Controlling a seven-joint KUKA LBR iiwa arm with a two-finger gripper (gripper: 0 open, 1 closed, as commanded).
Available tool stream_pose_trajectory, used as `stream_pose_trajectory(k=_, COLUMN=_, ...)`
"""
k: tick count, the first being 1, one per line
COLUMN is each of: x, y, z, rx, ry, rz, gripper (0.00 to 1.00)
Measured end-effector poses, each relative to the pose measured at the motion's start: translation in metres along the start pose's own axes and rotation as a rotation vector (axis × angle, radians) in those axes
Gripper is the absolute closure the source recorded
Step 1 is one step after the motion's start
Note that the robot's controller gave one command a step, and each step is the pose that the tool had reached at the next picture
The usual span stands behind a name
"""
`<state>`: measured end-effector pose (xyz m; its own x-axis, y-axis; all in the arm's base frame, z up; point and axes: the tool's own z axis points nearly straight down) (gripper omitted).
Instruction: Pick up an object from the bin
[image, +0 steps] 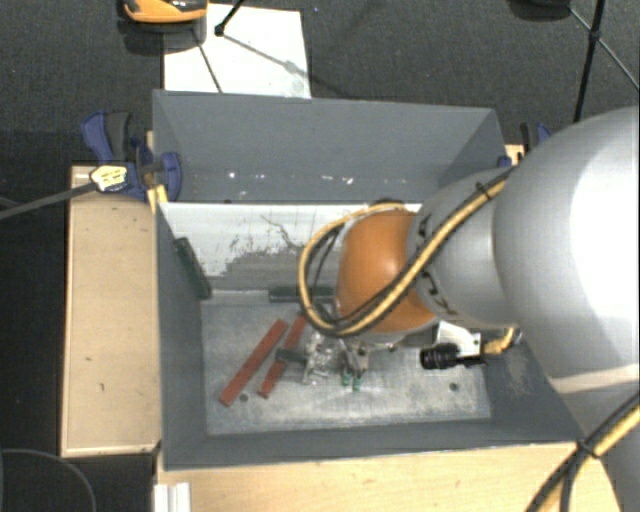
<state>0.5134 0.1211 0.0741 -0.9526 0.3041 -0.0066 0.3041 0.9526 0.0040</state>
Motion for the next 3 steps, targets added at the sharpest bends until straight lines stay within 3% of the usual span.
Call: stream_pose_trajectory(k=3, x=0.002, y=-0.001, z=-0.011, rx=0.005, ry=0.008, rz=0.001, gripper=1.0)
